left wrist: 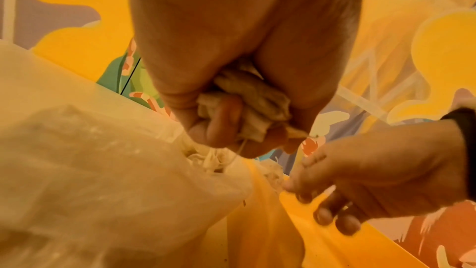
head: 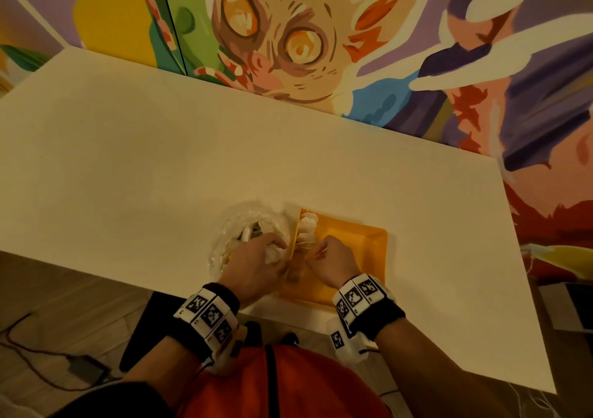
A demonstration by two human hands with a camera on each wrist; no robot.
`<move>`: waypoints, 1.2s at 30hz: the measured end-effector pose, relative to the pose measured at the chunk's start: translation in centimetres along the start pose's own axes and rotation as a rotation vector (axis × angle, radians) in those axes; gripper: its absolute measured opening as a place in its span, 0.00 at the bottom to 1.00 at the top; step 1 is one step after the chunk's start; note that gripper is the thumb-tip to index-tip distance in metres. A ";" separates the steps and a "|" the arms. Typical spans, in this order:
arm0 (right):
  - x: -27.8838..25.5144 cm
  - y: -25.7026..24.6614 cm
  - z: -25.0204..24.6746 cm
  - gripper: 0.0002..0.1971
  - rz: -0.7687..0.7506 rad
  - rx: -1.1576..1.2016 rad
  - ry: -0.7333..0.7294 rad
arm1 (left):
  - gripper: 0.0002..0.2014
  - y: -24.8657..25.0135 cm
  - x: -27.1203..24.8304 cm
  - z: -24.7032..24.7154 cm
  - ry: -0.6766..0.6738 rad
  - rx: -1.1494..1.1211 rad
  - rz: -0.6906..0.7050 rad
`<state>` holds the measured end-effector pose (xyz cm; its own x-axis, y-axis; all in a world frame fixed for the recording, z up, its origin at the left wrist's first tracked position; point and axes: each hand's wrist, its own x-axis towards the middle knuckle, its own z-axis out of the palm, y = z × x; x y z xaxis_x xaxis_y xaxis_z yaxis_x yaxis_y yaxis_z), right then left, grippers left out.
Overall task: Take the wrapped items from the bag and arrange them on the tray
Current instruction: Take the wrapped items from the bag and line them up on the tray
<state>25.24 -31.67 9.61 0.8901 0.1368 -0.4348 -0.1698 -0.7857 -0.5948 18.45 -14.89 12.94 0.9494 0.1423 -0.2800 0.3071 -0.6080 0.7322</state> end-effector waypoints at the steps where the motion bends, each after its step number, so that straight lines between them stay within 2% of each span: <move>1: -0.4 -0.6 -0.5 0.07 -0.062 0.057 0.032 | 0.14 -0.2 0.0 -0.1 0.000 -0.025 -0.005; 3: -1.4 -2.2 -1.2 0.06 -0.185 0.196 0.031 | 0.20 -0.7 0.1 -0.3 0.017 -0.024 0.004; 6: -2.9 -4.0 -1.4 0.05 -0.342 0.331 -0.112 | 0.29 -0.7 -0.5 -0.8 0.040 -0.026 0.055; 8: -3.1 -4.6 -1.1 0.05 -0.372 0.330 -0.175 | 0.31 -0.8 -0.4 -0.8 0.040 -0.049 0.083; 12: -3.4 -4.7 -0.6 0.05 -0.392 0.267 -0.148 | 0.24 -1.0 -0.4 -0.7 0.058 -0.068 0.097; 15: -3.2 -4.5 -0.4 0.02 -0.379 0.309 -0.113 | 0.14 -1.1 -0.4 -0.7 0.057 -0.085 0.101; 17: -3.0 -4.4 -0.5 0.02 -0.357 0.353 -0.080 | 0.10 -1.3 -0.4 -0.7 0.057 -0.082 0.109; 21: -2.9 -4.6 -1.2 0.05 -0.306 0.493 -0.047 | 0.07 -1.5 -0.5 -0.8 0.048 -0.098 0.094; 23: -3.0 -4.6 -1.8 0.03 -0.337 0.525 -0.035 | 0.05 -1.5 -0.5 -0.8 0.065 -0.123 0.074; 27: -3.1 -4.7 -2.7 0.02 -0.404 0.545 0.005 | 0.09 -1.8 -0.4 -1.3 0.118 -0.201 0.013; 29: -3.1 -4.5 -2.9 0.03 -0.431 0.527 0.009 | 0.15 -1.7 -0.3 -1.7 0.133 -0.229 0.068; 31: -3.2 -4.3 -2.9 0.05 -0.447 0.505 0.007 | 0.17 -1.2 -0.3 -2.1 0.120 -0.278 0.145; 36: -3.5 -4.0 -2.7 0.07 -0.450 0.516 -0.002 | 0.03 -0.3 -0.1 -1.7 0.138 -0.334 0.186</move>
<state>23.91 -30.65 15.29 0.9204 0.3846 -0.0707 0.0361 -0.2636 -0.9640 18.39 -13.36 13.82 0.9838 0.1709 -0.0546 0.1123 -0.3494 0.9302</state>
